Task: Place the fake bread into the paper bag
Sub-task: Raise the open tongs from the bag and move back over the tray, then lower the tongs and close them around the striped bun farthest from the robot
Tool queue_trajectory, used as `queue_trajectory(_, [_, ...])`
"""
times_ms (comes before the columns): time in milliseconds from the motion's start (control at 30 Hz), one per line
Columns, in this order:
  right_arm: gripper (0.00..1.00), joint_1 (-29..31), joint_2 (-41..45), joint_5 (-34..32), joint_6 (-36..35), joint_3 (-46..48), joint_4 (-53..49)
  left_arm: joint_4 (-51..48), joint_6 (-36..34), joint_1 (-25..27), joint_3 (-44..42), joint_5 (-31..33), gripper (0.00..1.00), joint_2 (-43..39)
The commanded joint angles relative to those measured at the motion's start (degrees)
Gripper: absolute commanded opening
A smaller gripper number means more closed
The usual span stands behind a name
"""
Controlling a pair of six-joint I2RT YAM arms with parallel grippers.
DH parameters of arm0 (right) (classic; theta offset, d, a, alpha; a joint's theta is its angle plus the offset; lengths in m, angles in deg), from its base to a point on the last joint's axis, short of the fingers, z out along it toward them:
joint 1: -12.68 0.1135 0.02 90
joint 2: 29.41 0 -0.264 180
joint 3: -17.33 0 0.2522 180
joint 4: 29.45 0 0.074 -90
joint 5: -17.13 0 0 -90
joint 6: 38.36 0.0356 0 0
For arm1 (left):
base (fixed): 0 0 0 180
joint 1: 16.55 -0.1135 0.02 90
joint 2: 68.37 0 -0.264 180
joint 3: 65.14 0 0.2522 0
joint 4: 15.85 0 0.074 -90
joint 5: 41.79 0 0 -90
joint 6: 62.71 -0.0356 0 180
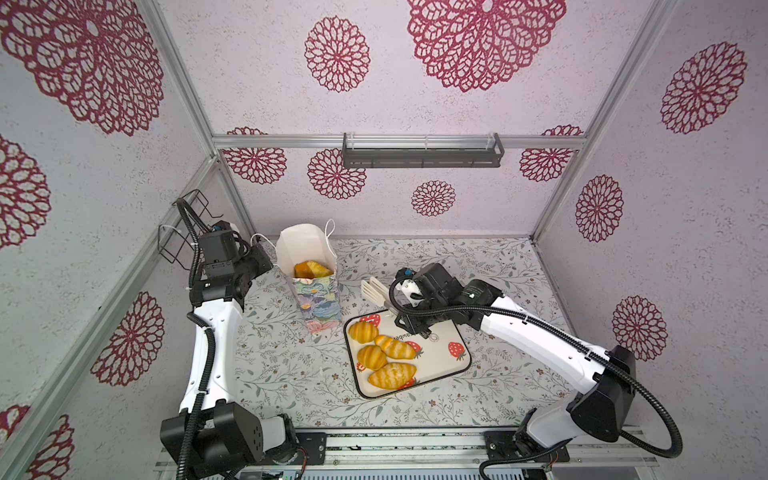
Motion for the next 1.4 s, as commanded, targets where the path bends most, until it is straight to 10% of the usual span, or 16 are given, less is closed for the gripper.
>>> queue_trajectory(0, [0.35,0.0,-0.4,0.5,-1.2,0.5,1.4,1.0,0.3,-0.5,-0.6,-0.3,0.0,-0.7])
queue_trajectory(1367, [0.48,2.0,-10.0,2.0,-5.4,4.4,3.3,0.8,-0.2,-0.5,-0.6,0.1,0.0,-0.6])
